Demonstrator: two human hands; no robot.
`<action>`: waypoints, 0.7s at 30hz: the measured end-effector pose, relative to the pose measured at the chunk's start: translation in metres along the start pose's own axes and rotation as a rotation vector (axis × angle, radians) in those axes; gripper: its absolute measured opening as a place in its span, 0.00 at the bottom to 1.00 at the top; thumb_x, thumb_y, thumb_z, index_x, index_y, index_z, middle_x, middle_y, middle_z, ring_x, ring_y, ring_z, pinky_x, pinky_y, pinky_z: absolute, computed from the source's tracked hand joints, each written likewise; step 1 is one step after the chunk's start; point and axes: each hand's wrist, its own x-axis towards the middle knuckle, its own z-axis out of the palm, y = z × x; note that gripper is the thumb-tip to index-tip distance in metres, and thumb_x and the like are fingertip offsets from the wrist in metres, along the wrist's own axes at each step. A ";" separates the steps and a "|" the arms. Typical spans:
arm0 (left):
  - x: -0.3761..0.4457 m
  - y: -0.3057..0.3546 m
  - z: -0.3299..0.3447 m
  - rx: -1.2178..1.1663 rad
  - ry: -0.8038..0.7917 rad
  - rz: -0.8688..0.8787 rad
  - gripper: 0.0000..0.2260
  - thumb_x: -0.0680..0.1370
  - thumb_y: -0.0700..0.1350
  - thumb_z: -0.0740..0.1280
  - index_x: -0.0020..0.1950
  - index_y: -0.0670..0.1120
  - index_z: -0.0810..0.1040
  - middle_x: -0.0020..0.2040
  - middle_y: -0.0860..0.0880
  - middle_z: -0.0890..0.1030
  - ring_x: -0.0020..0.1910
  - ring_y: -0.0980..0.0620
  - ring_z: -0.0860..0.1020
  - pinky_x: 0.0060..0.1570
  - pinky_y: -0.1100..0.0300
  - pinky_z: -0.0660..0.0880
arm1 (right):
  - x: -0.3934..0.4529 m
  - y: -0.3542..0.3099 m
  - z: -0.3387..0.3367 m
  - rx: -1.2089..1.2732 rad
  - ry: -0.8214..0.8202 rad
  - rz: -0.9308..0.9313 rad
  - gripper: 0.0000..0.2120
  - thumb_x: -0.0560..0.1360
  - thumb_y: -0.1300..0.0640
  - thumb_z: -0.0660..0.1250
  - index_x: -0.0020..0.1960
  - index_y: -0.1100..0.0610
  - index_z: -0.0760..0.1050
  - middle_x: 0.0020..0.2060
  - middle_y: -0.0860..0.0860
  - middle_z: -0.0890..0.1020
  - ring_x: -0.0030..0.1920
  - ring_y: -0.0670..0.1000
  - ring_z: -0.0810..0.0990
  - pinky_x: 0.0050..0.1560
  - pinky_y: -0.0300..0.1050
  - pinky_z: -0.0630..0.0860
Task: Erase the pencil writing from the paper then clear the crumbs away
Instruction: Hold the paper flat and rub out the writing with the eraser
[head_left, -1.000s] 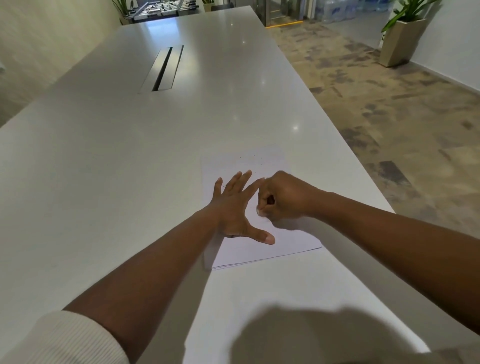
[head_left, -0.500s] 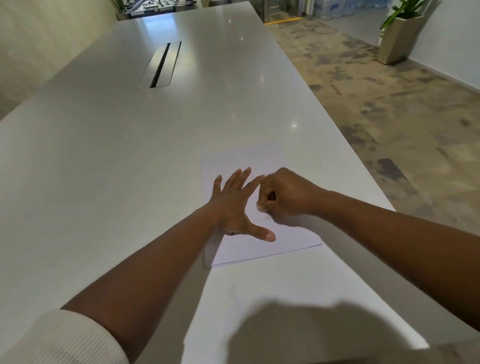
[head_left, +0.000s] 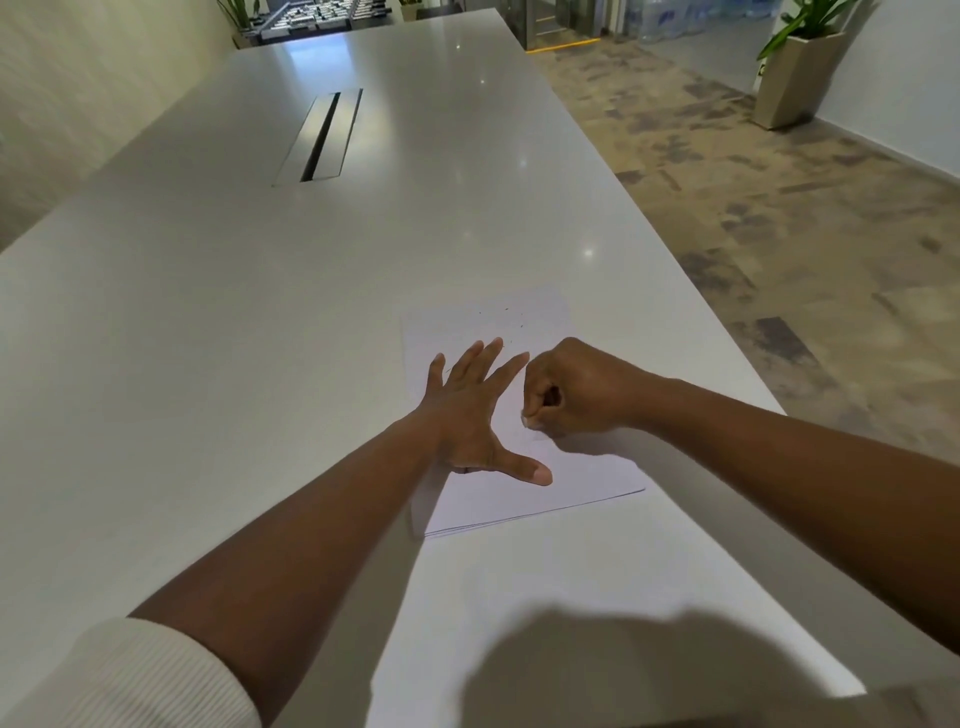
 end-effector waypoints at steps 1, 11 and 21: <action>0.000 0.000 0.000 0.003 0.000 0.001 0.67 0.54 0.85 0.64 0.82 0.61 0.35 0.83 0.54 0.32 0.80 0.53 0.28 0.76 0.36 0.31 | 0.002 -0.001 0.001 -0.006 0.034 0.005 0.04 0.70 0.62 0.74 0.37 0.57 0.83 0.34 0.43 0.81 0.37 0.46 0.81 0.43 0.45 0.78; 0.000 0.000 0.000 -0.022 0.002 0.001 0.68 0.50 0.86 0.62 0.82 0.62 0.35 0.83 0.54 0.32 0.79 0.54 0.28 0.76 0.37 0.31 | -0.001 -0.004 0.008 0.004 -0.079 -0.082 0.04 0.69 0.62 0.75 0.36 0.57 0.83 0.36 0.48 0.84 0.37 0.44 0.80 0.39 0.31 0.73; 0.000 -0.001 0.001 -0.014 0.023 0.011 0.66 0.55 0.84 0.67 0.82 0.62 0.35 0.83 0.54 0.32 0.80 0.53 0.28 0.76 0.36 0.31 | 0.009 0.022 -0.006 0.043 0.159 0.143 0.04 0.70 0.59 0.76 0.44 0.56 0.83 0.36 0.43 0.82 0.34 0.36 0.78 0.37 0.26 0.70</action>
